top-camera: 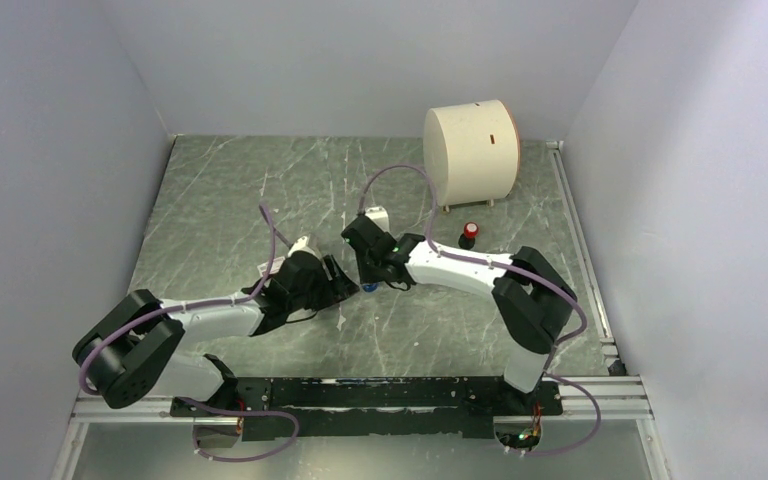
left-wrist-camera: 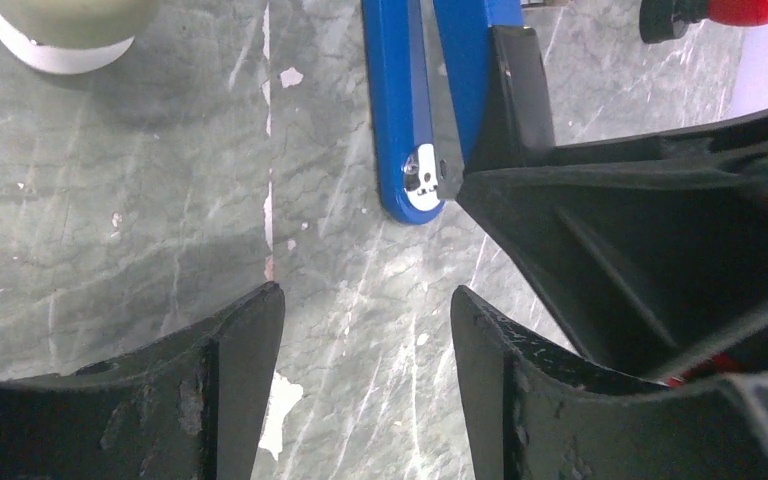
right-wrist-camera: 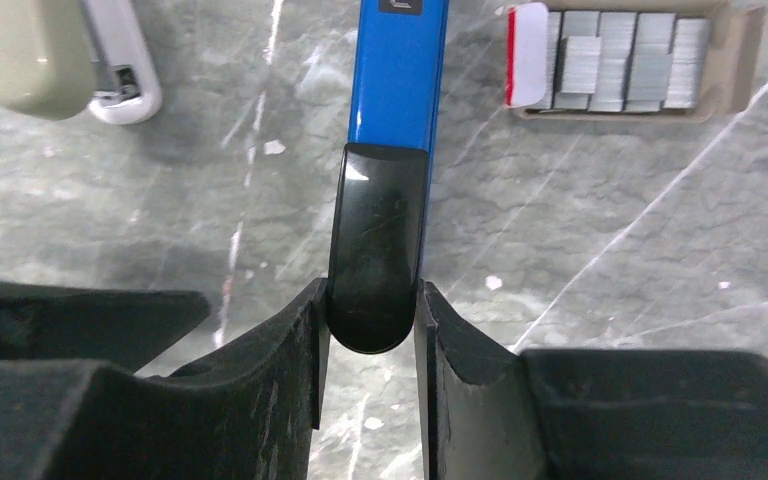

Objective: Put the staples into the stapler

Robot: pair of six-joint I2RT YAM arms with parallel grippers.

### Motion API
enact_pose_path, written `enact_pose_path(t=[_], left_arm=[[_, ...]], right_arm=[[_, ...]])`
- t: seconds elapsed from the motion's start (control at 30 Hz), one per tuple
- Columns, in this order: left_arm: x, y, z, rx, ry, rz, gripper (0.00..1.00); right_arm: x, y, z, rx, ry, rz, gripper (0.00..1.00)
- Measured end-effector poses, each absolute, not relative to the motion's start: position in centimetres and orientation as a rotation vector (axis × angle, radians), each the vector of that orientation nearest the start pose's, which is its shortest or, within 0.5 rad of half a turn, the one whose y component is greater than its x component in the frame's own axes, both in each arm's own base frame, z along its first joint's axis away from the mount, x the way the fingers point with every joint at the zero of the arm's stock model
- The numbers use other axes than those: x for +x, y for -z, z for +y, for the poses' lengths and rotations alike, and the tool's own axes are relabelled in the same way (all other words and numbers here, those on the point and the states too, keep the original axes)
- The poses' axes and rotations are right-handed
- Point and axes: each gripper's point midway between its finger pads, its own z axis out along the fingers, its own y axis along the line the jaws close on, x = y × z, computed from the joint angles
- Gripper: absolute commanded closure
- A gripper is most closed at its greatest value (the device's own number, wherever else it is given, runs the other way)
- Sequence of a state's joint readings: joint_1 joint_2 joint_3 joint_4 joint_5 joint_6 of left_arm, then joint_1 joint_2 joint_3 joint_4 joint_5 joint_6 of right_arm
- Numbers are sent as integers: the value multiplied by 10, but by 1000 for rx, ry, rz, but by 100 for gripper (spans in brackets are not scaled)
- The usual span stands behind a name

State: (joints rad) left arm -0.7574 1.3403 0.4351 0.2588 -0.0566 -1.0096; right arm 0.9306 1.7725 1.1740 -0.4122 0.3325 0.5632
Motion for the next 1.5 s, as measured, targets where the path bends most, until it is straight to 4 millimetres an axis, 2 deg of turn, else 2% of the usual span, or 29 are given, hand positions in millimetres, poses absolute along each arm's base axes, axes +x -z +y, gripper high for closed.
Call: enact_pose_path(t=[0.23, 0.4, 0.57, 0.67, 0.87, 1.07, 1.2, 1.33, 1.5], left_arm=[[228, -40, -254, -328, 881, 2355, 40], [227, -41, -256, -329, 906, 2350, 38], [227, -40, -256, -337, 910, 2354, 46], [226, -39, -256, -340, 912, 2356, 52], [224, -37, -257, -321, 924, 2360, 53], [220, -25, -261, -285, 927, 2395, 69], [220, -28, -266, -258, 960, 2385, 76], [220, -29, -267, -240, 963, 2381, 94], [221, -29, -267, -237, 964, 2377, 95]], right_arm=[[254, -68, 315, -255, -361, 2546, 84], [246, -64, 319, -215, -427, 2577, 85], [236, -58, 317, -153, -500, 2589, 86], [234, -59, 319, -113, -548, 2585, 86], [234, -62, 324, -64, -626, 2587, 86], [236, -65, 326, -46, -685, 2593, 88], [236, -66, 326, -47, -702, 2602, 88], [236, -65, 325, -47, -707, 2610, 88], [235, -64, 320, -44, -688, 2630, 88]])
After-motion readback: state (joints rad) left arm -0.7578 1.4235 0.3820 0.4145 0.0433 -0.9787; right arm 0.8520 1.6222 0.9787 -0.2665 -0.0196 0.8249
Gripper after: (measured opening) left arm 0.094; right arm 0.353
